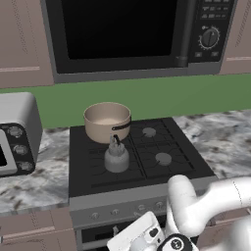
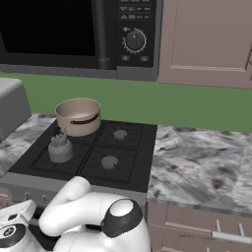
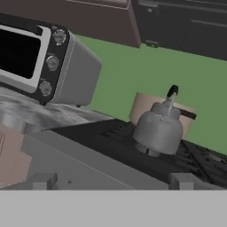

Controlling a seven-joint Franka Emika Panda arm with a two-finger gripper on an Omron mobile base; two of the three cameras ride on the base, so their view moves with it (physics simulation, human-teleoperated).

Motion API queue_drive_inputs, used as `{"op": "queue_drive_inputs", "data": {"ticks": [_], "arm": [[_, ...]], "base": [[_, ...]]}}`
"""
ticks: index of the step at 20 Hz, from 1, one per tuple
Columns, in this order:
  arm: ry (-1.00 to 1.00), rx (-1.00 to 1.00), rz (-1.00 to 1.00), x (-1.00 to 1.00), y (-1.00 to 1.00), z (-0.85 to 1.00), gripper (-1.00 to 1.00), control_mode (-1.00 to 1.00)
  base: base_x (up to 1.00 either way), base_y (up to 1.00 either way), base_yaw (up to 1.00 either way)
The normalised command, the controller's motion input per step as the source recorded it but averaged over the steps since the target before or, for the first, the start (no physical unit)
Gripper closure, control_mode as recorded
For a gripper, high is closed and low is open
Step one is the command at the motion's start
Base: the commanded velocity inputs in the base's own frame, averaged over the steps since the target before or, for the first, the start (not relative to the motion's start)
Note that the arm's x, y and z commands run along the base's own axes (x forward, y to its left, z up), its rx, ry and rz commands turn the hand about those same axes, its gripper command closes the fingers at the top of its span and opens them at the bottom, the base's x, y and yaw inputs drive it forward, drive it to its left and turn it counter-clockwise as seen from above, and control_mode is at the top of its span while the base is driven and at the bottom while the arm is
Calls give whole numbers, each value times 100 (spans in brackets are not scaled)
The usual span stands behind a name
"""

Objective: Pick the kettle from the counter and place it on a stove burner. Then turn the burner on.

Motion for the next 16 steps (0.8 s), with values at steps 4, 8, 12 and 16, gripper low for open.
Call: {"op": "queue_drive_inputs", "data": {"ticks": [4, 8, 12, 16], "arm": [[-1, 0, -8, 21, 16, -17, -100, -100], [0, 0, -7, 29, 31, -35, -100, -100], [0, 3, -7, 34, 40, -50, -100, -100], [0, 5, -5, 36, 33, -50, -100, -100]], "base": [[0, 0, 0], [0, 0, 0], [0, 0, 0], [0, 0, 0]]}}
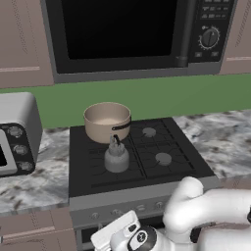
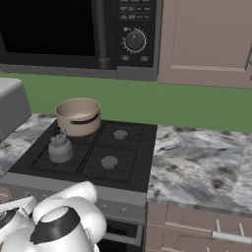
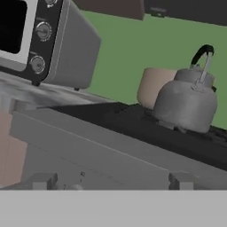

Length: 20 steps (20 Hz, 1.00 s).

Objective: Pick the kettle from the counter and place it on a stove burner. Then turn the burner on.

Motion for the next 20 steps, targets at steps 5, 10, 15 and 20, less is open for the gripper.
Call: {"op": "queue_drive_inputs", "data": {"ticks": [5, 10, 15, 20], "arm": [[1, 4, -1, 35, 13, -52, -100, -100], [0, 3, 0, 36, 4, -47, -100, -100], [0, 5, 0, 41, 8, -16, -100, -100], [0, 0, 0, 0, 0, 0, -100, -100]], "base": [[0, 0, 0], [0, 0, 0], [0, 0, 0], [0, 0, 0]]}}
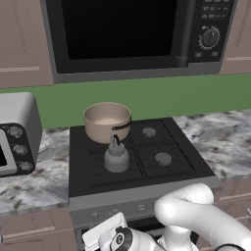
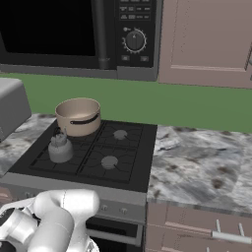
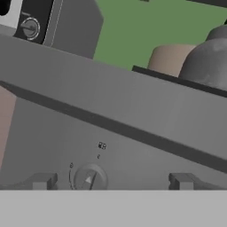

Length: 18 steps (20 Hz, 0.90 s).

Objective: Pick the kettle from the counter and place it on a stove burner. Then turn the burner on.

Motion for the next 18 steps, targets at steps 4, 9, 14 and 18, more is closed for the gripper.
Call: {"op": "queue_drive_inputs", "data": {"ticks": [4, 9, 14, 18], "arm": [[0, 0, 0, 14, 2, 0, -100, -100], [0, 0, 0, 40, 5, -1, -100, -100], [0, 0, 0, 40, 16, -12, -100, -100], [3, 0, 0, 27, 24, -43, -100, -100]], "base": [[0, 0, 0], [0, 0, 0], [0, 0, 0], [0, 0, 0]]}}
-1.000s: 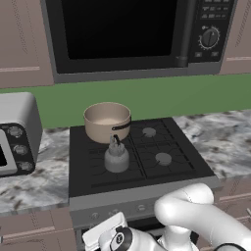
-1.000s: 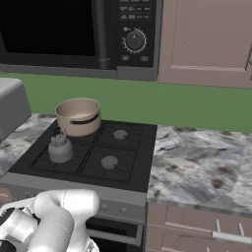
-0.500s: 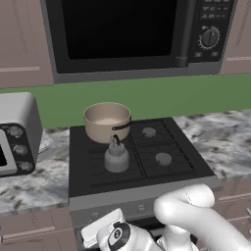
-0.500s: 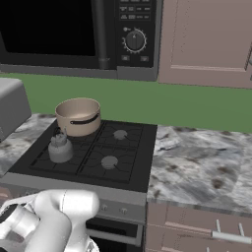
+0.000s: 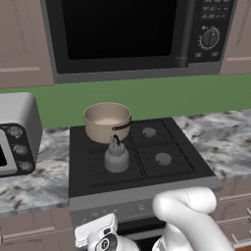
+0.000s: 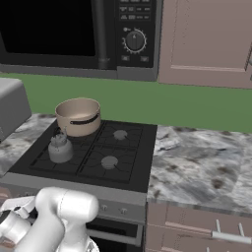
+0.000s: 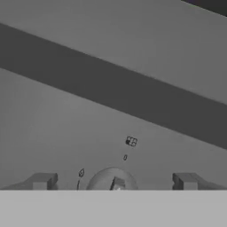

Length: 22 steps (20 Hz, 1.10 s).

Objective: Pick the kettle from the counter and place it on a stove burner. Then turn the burner on.

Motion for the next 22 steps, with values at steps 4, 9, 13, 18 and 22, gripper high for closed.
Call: {"op": "queue_drive_inputs", "data": {"ticks": [4, 9, 13, 18, 22], "arm": [[0, 0, 0, 17, 11, -16, -100, -100], [8, 0, 0, 11, 0, -4, -100, -100], [13, 2, 6, 5, -33, -22, -100, -100], [10, 2, 3, 0, -20, -2, -100, -100], [0, 0, 0, 5, 0, -2, -100, -100]], "base": [[0, 0, 0], [0, 0, 0], [0, 0, 0], [0, 0, 0], [0, 0, 0]]}}
